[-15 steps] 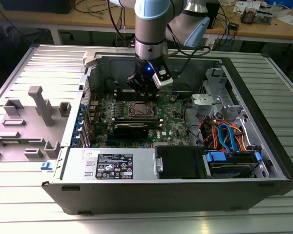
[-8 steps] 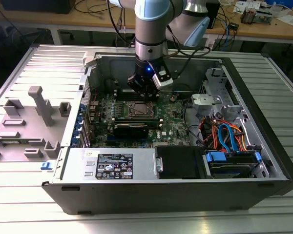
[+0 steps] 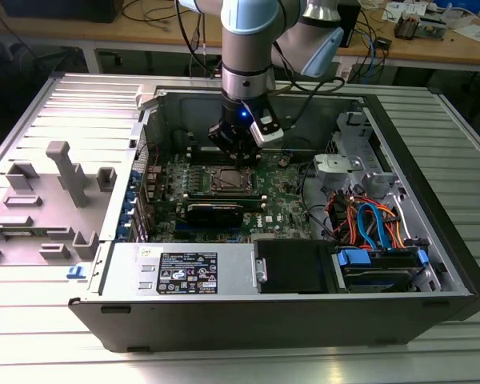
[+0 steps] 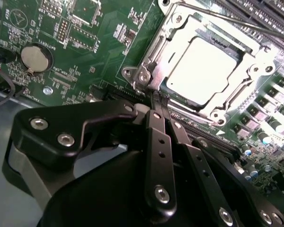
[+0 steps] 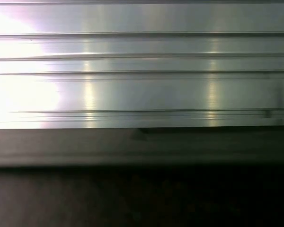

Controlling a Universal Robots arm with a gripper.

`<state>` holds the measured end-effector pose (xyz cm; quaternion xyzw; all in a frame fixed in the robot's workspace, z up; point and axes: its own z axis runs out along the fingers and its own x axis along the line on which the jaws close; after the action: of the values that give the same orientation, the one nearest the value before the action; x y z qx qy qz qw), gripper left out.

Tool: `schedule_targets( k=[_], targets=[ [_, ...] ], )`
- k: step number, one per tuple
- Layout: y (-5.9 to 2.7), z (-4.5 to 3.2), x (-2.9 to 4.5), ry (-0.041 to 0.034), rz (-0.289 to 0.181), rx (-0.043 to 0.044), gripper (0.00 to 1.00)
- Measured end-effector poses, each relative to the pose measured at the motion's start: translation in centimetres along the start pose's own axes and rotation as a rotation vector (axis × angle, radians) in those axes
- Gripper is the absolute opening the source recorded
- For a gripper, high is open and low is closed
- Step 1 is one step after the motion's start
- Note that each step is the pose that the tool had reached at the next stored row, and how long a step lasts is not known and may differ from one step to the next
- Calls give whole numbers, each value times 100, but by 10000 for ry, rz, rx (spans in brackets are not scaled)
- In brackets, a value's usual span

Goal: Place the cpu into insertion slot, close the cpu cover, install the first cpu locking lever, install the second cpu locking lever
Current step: 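Install the first cpu locking lever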

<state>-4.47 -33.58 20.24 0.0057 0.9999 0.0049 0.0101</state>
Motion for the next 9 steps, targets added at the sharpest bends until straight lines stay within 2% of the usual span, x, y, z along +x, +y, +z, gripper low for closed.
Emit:
schedule_targets(
  k=[5,9],
  targets=[
    [2,-7,-5,-3,-5,-2,11],
    [2,-47,-5,-1,-7,-1,11]
  ],
)
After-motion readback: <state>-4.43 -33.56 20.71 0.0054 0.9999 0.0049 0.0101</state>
